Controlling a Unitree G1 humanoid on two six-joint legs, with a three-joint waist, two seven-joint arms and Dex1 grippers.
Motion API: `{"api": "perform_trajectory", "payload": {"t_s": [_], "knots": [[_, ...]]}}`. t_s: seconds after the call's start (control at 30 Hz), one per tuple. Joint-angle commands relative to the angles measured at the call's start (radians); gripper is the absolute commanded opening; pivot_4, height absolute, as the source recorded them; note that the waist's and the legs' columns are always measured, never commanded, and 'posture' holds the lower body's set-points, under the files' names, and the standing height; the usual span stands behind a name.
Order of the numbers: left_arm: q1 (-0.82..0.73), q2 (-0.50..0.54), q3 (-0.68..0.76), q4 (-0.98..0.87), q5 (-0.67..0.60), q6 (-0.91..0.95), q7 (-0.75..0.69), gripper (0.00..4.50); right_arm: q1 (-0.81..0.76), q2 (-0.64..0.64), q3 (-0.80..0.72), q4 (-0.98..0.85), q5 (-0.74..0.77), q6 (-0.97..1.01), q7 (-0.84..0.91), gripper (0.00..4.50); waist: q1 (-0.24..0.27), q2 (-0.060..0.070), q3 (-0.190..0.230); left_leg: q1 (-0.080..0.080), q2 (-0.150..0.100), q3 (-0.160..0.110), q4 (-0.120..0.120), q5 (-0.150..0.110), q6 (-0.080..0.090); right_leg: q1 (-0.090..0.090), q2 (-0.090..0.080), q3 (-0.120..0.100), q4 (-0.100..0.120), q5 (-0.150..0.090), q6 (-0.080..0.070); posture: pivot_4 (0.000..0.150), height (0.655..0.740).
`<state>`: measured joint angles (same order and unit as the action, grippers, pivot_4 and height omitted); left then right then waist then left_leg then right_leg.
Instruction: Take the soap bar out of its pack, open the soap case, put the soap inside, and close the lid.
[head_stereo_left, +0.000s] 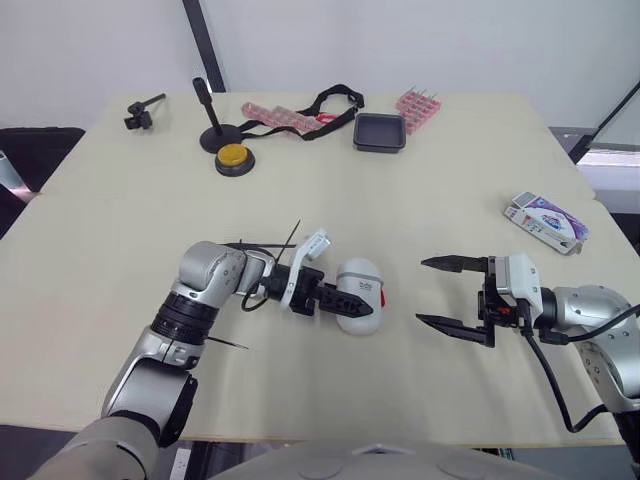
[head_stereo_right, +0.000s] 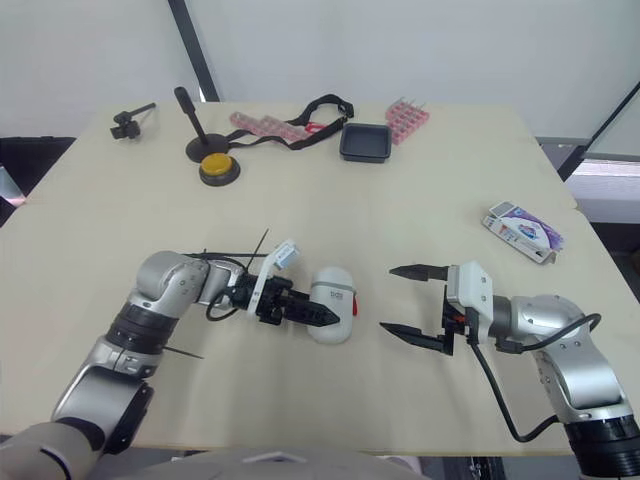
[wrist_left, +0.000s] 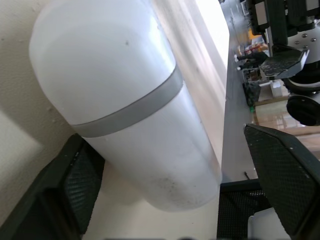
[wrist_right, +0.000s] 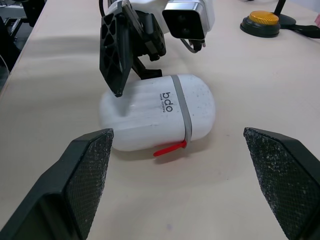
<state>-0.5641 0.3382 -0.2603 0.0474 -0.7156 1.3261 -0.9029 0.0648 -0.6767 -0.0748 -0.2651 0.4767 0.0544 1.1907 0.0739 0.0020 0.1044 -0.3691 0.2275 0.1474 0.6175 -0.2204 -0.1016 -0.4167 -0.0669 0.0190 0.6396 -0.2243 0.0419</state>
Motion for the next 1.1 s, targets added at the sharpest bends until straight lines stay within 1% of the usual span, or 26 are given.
{"api": "perform_trajectory", "payload": {"t_s": [0.03, 0.13, 0.2, 0.3, 0.4, 0.5, 0.57, 0.63, 0.67, 0.77, 0.87, 0.93, 1.1], "knots": [[-0.013, 0.061, -0.019, 0.046, 0.077, -0.055, 0.017, 4.47, -0.012, -0.011, -0.004, -0.023, 0.010, -0.003, 0.002, 4.50, -0.004, 0.000, 0.000, 0.000, 0.000, 0.000, 0.000, 0.000, 0.000, 0.000, 0.000, 0.000, 0.000, 0.000, 0.000, 0.150, 0.7291], [-0.025, 0.118, -0.047, 0.042, 0.102, -0.140, -0.031, 4.47, -0.017, -0.012, -0.003, -0.017, 0.008, -0.005, 0.001, 4.50, -0.010, 0.000, 0.000, 0.000, 0.000, 0.000, -0.001, 0.001, 0.000, 0.000, 0.000, 0.000, 0.000, 0.000, 0.000, 0.150, 0.7291], [-0.022, 0.172, -0.067, 0.014, 0.133, -0.241, -0.085, 4.47, -0.018, -0.014, -0.012, -0.004, 0.009, -0.004, -0.002, 4.50, -0.014, 0.000, 0.000, 0.000, 0.000, 0.000, -0.002, 0.001, 0.000, 0.000, 0.000, 0.000, 0.000, 0.000, 0.000, 0.150, 0.7291], [-0.003, 0.224, -0.068, -0.017, 0.178, -0.418, -0.152, 4.47, -0.016, -0.021, -0.024, 0.014, 0.014, 0.005, -0.001, 4.50, -0.021, 0.001, 0.002, -0.001, 0.000, 0.000, -0.003, 0.001, 0.000, -0.001, 0.000, -0.001, -0.001, 0.000, 0.000, 0.150, 0.7291], [0.033, 0.239, -0.022, -0.025, 0.212, -0.591, -0.186, 4.47, -0.013, -0.016, -0.038, 0.037, 0.005, -0.007, -0.017, 4.50, -0.019, 0.001, 0.002, -0.002, -0.001, 0.000, -0.007, 0.001, 0.000, -0.001, 0.000, -0.001, -0.005, 0.000, 0.000, 0.150, 0.7291], [0.096, 0.239, 0.019, -0.026, 0.269, -0.790, -0.188, 4.47, -0.003, -0.008, -0.046, 0.065, -0.022, -0.041, -0.036, 4.50, -0.015, 0.001, 0.002, -0.005, -0.003, -0.001, -0.008, 0.001, 0.000, -0.001, -0.001, -0.003, -0.009, 0.001, 0.001, 0.150, 0.7291], [0.153, 0.232, 0.047, -0.020, 0.318, -0.943, -0.169, 4.47, 0.008, 0.006, -0.053, 0.085, -0.037, -0.065, -0.058, 4.50, -0.016, 0.001, 0.002, -0.005, -0.003, -0.001, -0.009, 0.000, 0.000, -0.001, -0.001, -0.004, -0.009, 0.003, 0.005, 0.150, 0.7291], [0.200, 0.222, 0.073, -0.020, 0.351, -1.052, -0.148, 4.47, 0.020, 0.017, -0.056, 0.099, -0.042, -0.083, -0.073, 4.50, -0.015, 0.001, 0.002, -0.005, -0.003, -0.002, -0.010, 0.000, 0.000, -0.001, -0.001, -0.005, -0.009, 0.003, 0.005, 0.150, 0.7291], [0.231, 0.209, 0.094, -0.021, 0.366, -1.097, -0.115, 4.47, 0.029, 0.029, -0.058, 0.105, -0.046, -0.095, -0.087, 4.50, -0.016, 0.001, 0.002, -0.005, -0.003, -0.002, -0.010, 0.000, 0.000, -0.001, -0.001, -0.005, -0.009, 0.003, 0.005, 0.150, 0.7291], [0.295, 0.185, 0.132, -0.032, 0.403, -1.190, -0.049, 4.47, 0.047, 0.059, -0.062, 0.117, -0.049, -0.113, -0.121, 4.50, -0.018, 0.000, 0.002, -0.005, -0.003, -0.002, -0.010, 0.000, 0.000, -0.001, -0.001, -0.005, -0.009, 0.002, 0.005, 0.150, 0.7291], [0.360, 0.167, 0.147, -0.047, 0.443, -1.245, 0.016, 4.47, 0.066, 0.097, -0.067, 0.123, -0.037, -0.119, -0.155, 4.50, -0.020, 0.000, 0.002, -0.004, -0.002, -0.002, -0.009, 0.000, 0.000, -0.001, -0.001, -0.004, -0.009, 0.002, 0.003, 0.150, 0.7291], [0.383, 0.151, 0.161, -0.049, 0.447, -1.253, 0.047, 4.47, 0.074, 0.113, -0.072, 0.126, -0.031, -0.121, -0.167, 4.50, -0.020, 0.000, 0.002, -0.004, -0.002, -0.002, -0.009, 0.000, 0.001, -0.001, -0.001, -0.004, -0.008, 0.000, 0.001, 0.150, 0.7291], [0.403, 0.130, 0.184, -0.024, 0.485, -1.250, 0.134, 4.47, 0.082, 0.130, -0.084, 0.180, -0.045, -0.156, -0.169, 4.50, -0.020, 0.000, 0.002, -0.004, -0.002, -0.001, -0.008, 0.000, 0.001, -0.001, -0.001, -0.003, -0.008, 0.000, 0.001, 0.150, 0.7291]]}}
